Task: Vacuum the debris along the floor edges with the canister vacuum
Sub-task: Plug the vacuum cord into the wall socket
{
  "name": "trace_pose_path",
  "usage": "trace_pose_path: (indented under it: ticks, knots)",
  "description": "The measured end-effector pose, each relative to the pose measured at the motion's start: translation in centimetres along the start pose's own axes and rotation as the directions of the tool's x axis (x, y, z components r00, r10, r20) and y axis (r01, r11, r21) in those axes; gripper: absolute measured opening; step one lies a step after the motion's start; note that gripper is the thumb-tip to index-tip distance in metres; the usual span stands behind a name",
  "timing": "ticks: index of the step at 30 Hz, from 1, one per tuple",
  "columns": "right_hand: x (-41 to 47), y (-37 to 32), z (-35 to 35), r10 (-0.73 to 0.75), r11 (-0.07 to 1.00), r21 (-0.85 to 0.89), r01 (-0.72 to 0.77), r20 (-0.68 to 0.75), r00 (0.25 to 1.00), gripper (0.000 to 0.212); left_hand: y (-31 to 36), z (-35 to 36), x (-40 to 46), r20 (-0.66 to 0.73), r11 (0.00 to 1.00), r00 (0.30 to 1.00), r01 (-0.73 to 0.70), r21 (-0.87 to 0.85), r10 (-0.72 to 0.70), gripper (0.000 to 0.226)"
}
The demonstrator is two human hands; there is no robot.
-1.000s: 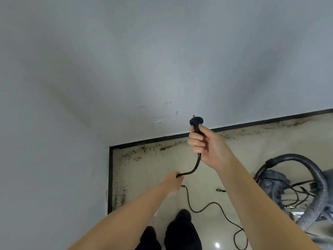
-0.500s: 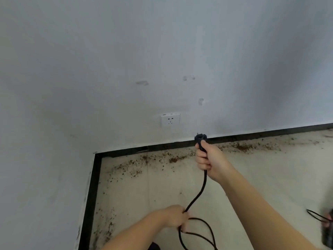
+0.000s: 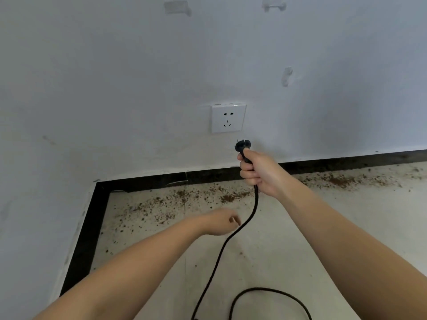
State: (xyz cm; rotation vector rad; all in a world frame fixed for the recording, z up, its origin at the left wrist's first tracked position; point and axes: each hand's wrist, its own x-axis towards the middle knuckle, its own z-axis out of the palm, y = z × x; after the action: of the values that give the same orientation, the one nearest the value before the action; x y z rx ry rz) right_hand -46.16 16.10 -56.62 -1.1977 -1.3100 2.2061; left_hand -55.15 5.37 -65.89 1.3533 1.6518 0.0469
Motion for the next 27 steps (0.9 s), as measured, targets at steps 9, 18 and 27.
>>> trace_pose_path:
  ticks: [9,18,27]
  knots:
    - [6.0,-2.0,3.1,-0.223,0.975,-0.036,0.221,-0.069,0.972,0.031,-0.7,-16.8,-1.2,-0.741,0.715,0.231,0.201,0.670,0.630,0.067]
    - [9.4,-1.7,2.9,-0.254,0.967,-0.002,0.255,-0.095,0.962,0.032,-3.7,-20.8,2.0,-0.647,0.385,0.331,0.590,0.710,0.687,0.136]
    - [10.4,-3.6,3.4,-0.215,0.972,0.071,0.223,-0.103,0.971,0.033,-3.9,-21.0,2.7,-0.623,0.373,0.283,0.600,0.708,0.729,0.133]
